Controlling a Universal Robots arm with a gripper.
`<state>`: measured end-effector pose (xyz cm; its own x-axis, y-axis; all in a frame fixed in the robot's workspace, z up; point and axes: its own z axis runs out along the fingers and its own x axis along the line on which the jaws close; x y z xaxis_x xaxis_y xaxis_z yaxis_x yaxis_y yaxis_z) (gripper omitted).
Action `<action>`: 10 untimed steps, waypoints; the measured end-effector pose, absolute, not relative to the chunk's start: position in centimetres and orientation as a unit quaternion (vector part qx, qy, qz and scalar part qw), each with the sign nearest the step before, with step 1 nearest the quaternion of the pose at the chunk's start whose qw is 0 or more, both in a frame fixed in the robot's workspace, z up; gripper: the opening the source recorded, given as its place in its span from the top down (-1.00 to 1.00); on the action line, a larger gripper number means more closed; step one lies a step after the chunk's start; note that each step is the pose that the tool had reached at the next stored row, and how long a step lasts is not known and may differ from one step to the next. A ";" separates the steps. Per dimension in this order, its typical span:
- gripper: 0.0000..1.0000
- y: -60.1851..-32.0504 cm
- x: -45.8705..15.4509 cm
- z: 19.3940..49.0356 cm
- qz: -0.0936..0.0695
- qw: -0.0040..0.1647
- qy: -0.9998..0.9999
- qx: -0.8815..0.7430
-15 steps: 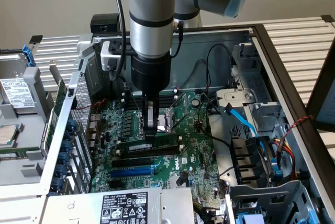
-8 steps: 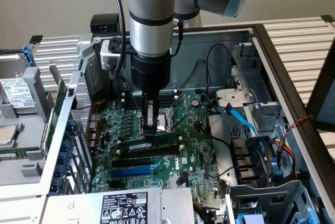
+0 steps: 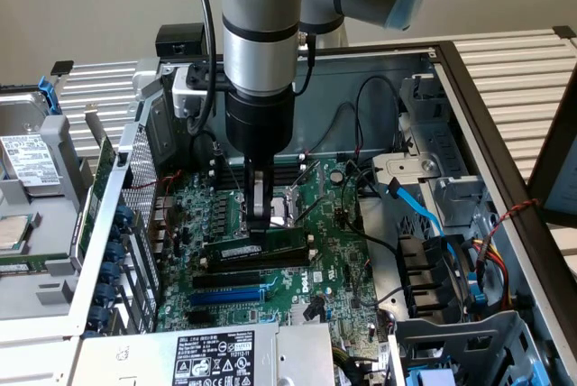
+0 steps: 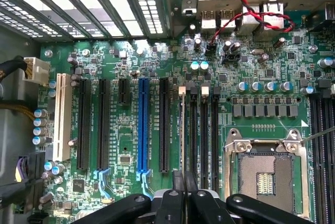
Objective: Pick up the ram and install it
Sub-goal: 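Insert the ram into the slot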
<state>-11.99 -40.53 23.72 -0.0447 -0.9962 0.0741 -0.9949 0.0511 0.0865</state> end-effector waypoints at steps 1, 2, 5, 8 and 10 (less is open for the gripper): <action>0.76 -40.5 -12.0 23.7 -0.006 0.057 -0.723 0.689; 0.76 -40.5 -12.0 23.8 -0.006 0.057 -0.723 0.689; 0.76 -40.5 -12.0 23.8 -0.006 0.057 -0.723 0.689; 0.76 -40.5 -12.0 23.9 -0.006 0.057 -0.723 0.689; 0.76 -40.5 -12.0 24.0 -0.006 0.057 -0.723 0.689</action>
<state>-11.99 -40.53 23.98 -0.0446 -0.9963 0.0741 -0.9949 0.0510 0.0872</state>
